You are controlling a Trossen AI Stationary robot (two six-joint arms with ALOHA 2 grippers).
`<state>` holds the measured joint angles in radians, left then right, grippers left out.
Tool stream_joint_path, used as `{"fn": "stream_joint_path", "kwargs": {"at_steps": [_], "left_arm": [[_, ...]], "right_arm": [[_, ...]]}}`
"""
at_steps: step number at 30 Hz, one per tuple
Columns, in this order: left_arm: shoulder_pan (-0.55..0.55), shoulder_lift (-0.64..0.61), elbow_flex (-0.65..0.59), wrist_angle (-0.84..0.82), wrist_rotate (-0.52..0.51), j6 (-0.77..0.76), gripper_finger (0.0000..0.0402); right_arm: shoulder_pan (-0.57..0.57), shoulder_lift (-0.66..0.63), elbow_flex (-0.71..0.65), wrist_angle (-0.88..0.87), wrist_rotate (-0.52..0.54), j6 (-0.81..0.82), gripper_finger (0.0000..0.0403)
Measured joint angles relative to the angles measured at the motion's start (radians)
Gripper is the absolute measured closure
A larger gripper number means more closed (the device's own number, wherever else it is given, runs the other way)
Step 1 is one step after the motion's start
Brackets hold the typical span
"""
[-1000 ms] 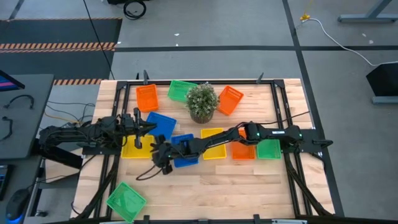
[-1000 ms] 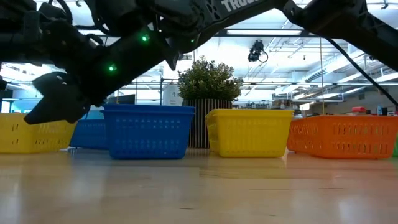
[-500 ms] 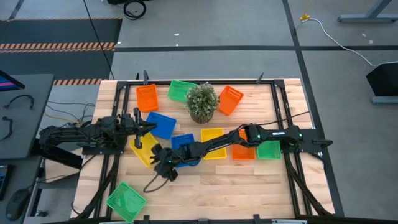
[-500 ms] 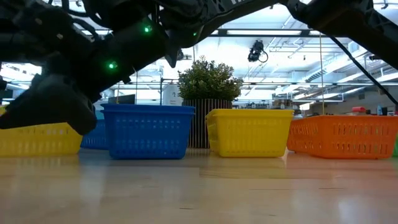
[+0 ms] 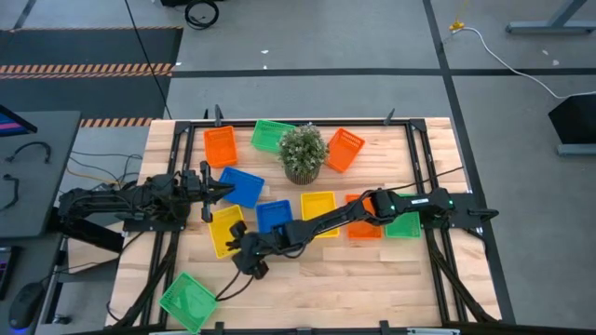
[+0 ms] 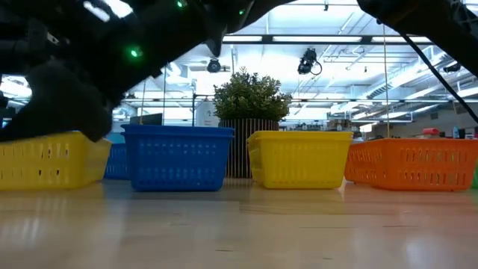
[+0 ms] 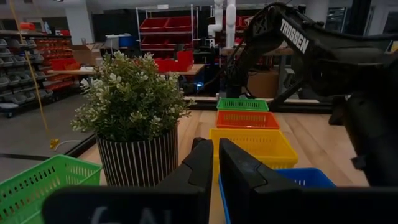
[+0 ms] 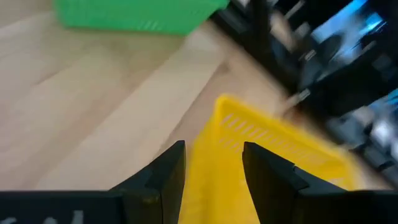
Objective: Stack baskets by color
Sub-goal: Stack the left yellow bin on top of the right yellow bin
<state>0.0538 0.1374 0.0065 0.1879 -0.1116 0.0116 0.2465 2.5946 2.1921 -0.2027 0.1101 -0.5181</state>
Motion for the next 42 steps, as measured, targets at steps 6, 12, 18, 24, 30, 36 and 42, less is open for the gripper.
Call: {"fn": "stream_joint_path", "kwargs": {"at_steps": [6, 12, 18, 24, 30, 36, 42], "left_arm": [[0.000, 0.000, 0.000, 0.002, 0.000, 0.000, 0.0361], [0.000, 0.000, 0.000, 0.001, 0.000, 0.000, 0.0367], [0.000, 0.000, 0.000, 0.001, 0.000, 0.000, 0.0366], [0.000, 0.000, 0.000, 0.001, 0.000, 0.000, 0.0361], [0.000, 0.000, 0.000, 0.001, 0.000, 0.000, 0.0368], [0.000, 0.000, 0.000, 0.001, 0.000, 0.000, 0.0365], [0.000, 0.000, 0.000, 0.001, 0.000, 0.000, 0.0361]], "right_arm": [[-0.001, 0.000, 0.000, -0.094, -0.025, 0.072, 0.0249], [0.008, 0.000, 0.000, -0.034, -0.025, 0.082, 0.0332], [0.048, -0.026, -0.001, 0.005, -0.025, 0.100, 0.0386], [0.132, -0.108, 0.000, -0.114, -0.005, 0.100, 0.0392], [0.214, -0.244, -0.107, -0.253, 0.222, 0.129, 0.0392], [0.295, -0.491, -0.388, -0.286, 0.468, 0.266, 0.0392], [0.338, -0.804, -0.839, -0.306, 0.667, 0.554, 0.0392]]}}
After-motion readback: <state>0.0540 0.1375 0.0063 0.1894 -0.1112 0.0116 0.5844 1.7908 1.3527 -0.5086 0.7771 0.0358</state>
